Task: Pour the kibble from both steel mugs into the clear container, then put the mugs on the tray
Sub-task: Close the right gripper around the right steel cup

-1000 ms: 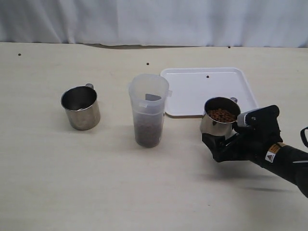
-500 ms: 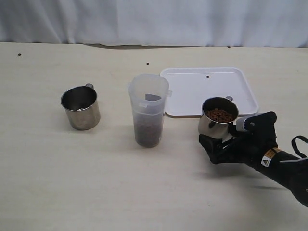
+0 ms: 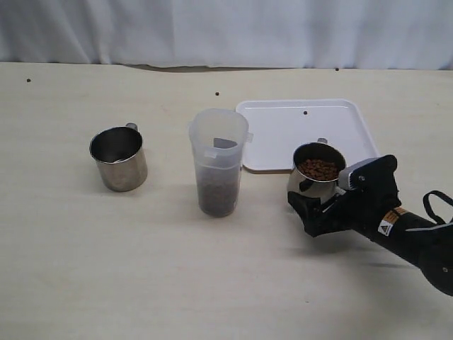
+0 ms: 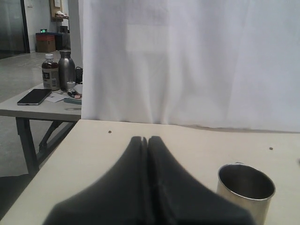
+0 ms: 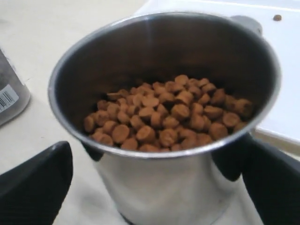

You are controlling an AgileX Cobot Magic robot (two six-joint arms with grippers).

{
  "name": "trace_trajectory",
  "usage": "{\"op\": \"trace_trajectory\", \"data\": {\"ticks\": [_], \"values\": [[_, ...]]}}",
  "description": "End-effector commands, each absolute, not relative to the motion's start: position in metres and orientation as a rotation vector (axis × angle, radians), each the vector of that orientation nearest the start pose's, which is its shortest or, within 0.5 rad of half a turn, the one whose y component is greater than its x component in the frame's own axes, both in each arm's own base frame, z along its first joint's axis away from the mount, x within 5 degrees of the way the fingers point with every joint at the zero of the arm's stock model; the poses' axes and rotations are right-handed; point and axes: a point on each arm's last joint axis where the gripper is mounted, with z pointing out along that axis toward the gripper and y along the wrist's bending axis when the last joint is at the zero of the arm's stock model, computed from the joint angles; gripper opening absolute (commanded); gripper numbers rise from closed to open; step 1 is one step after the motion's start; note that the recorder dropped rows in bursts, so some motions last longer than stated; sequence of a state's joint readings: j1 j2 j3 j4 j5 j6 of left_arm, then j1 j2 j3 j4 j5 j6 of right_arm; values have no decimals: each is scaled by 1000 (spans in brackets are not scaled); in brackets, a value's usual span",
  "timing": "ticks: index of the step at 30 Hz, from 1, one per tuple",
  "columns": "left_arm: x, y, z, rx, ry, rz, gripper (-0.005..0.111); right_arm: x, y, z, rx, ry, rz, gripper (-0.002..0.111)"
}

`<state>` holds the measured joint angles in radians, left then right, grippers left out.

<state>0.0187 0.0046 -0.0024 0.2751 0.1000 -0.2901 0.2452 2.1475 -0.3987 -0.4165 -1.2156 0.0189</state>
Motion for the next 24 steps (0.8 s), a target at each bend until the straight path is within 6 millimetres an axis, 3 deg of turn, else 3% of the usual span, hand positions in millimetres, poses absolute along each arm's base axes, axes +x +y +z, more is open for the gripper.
{"op": "trace_trajectory", "data": {"ticks": [1,6,11,15,24], "values": [[56,3,204,-44,1579,16,0,251,100,51,-698,1878,433,95],[56,3,204,-44,1579,16,0,262,103,53,-715,1835,415,95],[56,3,204,-44,1579,16,0,266,110,34,-782,1844,471,95],[56,3,204,-44,1579,16,0,267,109,33,-849,1807,419,94],[56,3,205,-43,1577,17,0,270,108,38,-819,1803,402,94]]}}
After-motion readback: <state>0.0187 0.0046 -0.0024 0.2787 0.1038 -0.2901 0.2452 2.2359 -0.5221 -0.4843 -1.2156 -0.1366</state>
